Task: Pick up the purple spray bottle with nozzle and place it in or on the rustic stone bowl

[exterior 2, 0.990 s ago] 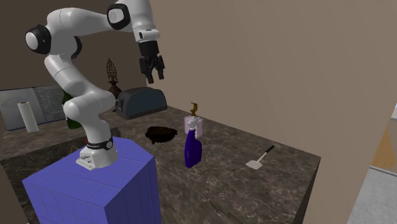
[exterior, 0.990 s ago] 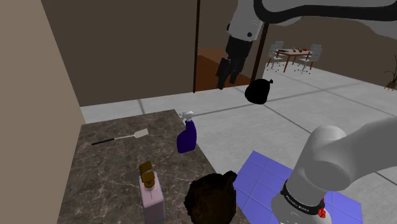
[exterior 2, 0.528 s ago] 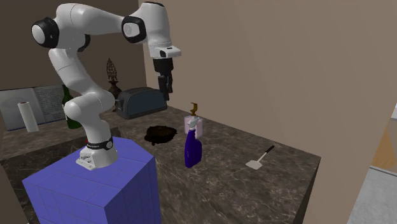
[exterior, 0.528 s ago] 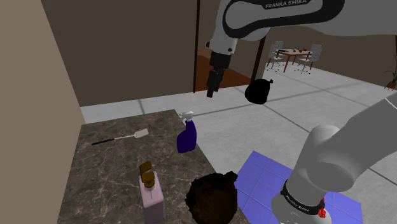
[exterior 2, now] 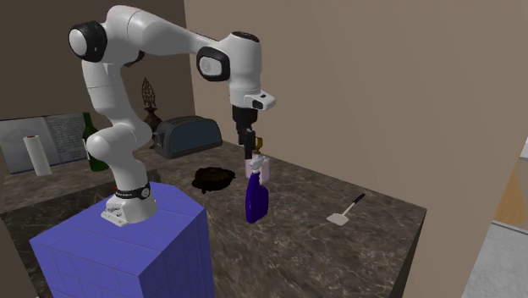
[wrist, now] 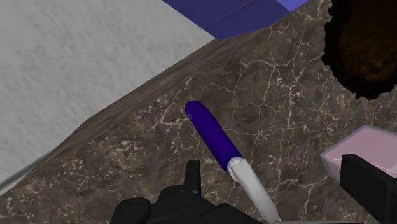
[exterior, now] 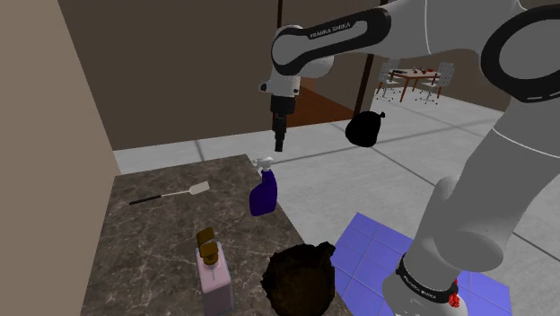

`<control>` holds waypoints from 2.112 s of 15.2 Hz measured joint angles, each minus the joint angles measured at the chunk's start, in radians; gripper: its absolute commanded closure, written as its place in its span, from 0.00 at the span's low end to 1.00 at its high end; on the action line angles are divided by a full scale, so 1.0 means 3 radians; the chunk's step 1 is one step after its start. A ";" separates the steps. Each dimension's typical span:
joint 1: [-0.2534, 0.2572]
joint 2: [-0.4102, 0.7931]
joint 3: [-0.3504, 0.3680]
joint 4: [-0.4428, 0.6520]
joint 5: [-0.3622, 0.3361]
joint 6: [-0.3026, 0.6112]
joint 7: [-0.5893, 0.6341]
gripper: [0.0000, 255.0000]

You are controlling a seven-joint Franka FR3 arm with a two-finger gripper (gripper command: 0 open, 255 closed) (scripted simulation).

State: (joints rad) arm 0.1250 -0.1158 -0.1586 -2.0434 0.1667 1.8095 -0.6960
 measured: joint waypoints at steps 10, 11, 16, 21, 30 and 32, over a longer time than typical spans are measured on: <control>0.0041 0.0310 0.0014 -0.0127 0.0089 0.0319 -0.0293 0.00; 0.0041 0.0311 0.0015 -0.0135 0.0090 0.0329 -0.0293 0.00; 0.0042 0.0315 0.0015 -0.0141 0.0091 0.0339 -0.0295 1.00; 0.0042 0.0314 0.0015 -0.0141 0.0091 0.0339 -0.0295 1.00; 0.0042 0.0265 0.0016 -0.0066 0.0076 0.0219 -0.0266 1.00; 0.0038 0.0245 0.0012 0.0009 0.0066 0.0124 -0.0253 1.00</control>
State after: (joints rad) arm 0.1364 -0.0424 -0.1550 -2.0405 0.1865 1.8467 -0.7718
